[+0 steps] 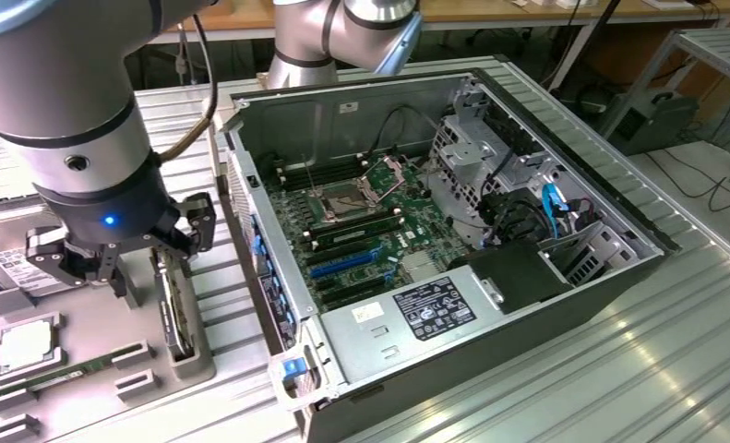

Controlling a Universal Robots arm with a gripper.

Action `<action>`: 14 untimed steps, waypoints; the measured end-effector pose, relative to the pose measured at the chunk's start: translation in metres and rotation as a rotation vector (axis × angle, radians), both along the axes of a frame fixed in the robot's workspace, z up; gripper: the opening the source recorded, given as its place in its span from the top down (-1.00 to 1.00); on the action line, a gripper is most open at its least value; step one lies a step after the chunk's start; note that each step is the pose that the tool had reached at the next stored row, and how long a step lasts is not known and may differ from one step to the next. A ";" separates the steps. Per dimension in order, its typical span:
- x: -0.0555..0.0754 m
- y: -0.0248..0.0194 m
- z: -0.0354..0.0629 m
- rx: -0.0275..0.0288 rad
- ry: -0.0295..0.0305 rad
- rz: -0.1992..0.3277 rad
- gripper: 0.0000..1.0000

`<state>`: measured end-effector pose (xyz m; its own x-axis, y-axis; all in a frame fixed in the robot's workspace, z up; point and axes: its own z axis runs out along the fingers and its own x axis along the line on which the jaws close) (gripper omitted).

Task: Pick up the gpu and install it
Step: 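Pick up the gpu and move the gpu toward the slot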

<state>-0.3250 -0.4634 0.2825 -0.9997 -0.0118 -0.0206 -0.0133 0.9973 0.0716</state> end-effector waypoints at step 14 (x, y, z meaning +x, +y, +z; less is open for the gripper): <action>0.002 0.0000 -0.0257 0.0000 0.0000 0.000 -0.33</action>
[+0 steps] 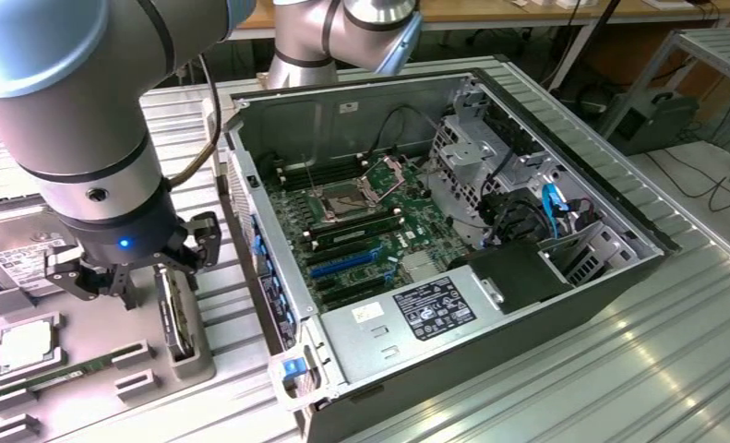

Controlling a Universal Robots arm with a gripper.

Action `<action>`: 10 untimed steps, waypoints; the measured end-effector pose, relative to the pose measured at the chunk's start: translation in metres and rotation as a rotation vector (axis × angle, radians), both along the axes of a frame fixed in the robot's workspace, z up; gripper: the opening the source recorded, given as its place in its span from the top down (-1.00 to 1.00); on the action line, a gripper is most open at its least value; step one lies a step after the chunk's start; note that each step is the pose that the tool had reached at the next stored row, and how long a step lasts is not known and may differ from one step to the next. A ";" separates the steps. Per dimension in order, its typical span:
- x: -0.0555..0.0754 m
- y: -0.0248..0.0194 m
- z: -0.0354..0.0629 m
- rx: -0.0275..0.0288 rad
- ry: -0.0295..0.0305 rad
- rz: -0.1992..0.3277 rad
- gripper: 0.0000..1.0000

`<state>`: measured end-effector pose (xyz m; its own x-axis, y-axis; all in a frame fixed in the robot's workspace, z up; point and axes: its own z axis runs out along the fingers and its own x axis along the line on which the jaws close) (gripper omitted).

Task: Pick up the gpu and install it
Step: 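Pick up the gpu and move the gpu toward the slot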

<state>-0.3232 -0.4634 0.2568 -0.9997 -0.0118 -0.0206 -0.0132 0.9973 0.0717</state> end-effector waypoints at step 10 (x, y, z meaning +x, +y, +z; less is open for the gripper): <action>0.000 0.0000 -0.0070 -0.0016 0.0022 0.002 -0.33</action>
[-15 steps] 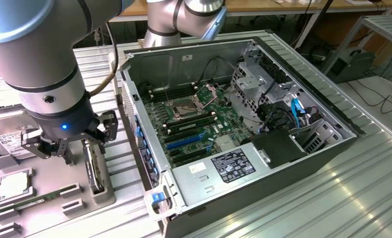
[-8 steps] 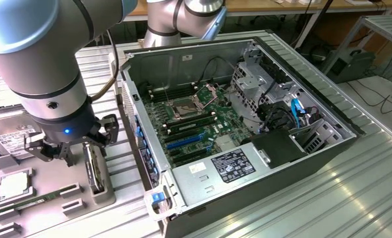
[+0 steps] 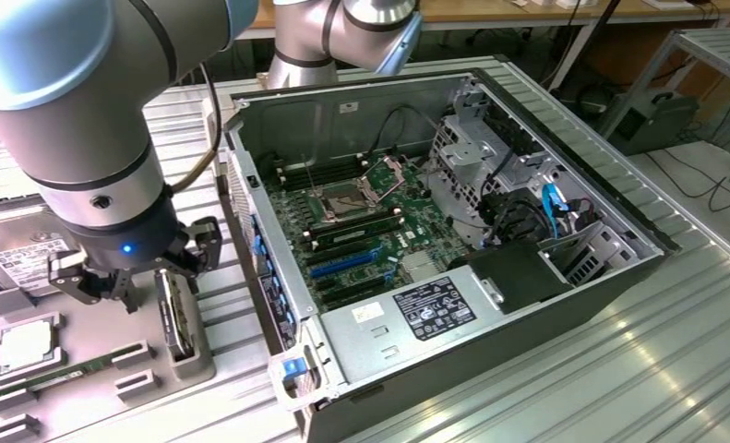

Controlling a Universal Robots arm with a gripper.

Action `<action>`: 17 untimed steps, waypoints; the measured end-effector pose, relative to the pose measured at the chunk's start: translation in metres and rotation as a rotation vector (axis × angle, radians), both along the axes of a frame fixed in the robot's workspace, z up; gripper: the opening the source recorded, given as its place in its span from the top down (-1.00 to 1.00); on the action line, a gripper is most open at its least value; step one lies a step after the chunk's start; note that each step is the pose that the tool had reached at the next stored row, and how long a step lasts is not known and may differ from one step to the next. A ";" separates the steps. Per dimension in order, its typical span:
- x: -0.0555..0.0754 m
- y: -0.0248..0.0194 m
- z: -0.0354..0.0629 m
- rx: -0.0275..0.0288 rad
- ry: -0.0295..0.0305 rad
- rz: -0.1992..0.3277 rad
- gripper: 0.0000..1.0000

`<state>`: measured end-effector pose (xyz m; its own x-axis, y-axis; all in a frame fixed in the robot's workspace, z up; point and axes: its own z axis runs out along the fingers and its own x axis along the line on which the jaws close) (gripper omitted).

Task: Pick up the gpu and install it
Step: 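Pick up the gpu and move the gpu toward the slot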

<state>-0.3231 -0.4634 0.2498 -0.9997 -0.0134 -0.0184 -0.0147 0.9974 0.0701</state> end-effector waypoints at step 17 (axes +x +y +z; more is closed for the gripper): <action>0.000 0.0038 -0.0025 -0.0001 0.0012 0.001 -0.33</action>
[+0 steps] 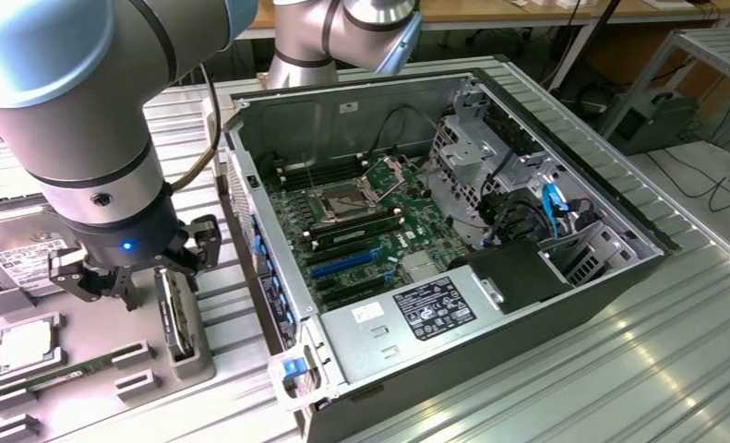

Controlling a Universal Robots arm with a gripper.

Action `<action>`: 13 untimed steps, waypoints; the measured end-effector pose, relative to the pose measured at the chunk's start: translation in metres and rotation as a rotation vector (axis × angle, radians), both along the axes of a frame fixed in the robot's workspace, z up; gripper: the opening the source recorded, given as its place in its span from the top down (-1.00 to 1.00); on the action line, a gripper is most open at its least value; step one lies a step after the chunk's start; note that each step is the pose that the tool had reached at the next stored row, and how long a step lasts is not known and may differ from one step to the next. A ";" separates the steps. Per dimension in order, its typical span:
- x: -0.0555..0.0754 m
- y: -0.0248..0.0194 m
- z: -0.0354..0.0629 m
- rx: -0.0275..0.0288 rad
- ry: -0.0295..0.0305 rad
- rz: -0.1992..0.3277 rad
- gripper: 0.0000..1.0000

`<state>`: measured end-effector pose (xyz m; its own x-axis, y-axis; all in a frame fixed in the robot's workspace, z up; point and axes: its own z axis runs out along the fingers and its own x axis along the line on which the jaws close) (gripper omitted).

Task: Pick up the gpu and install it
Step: 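Pick up the gpu and move the gpu toward the slot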

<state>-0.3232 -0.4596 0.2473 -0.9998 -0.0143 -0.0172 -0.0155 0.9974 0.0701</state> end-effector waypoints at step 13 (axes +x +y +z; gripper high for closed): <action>0.000 0.0034 -0.0197 -0.0001 0.0029 0.000 -0.33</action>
<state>-0.3231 -0.4563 0.2276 -0.9998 -0.0143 -0.0143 -0.0153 0.9974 0.0700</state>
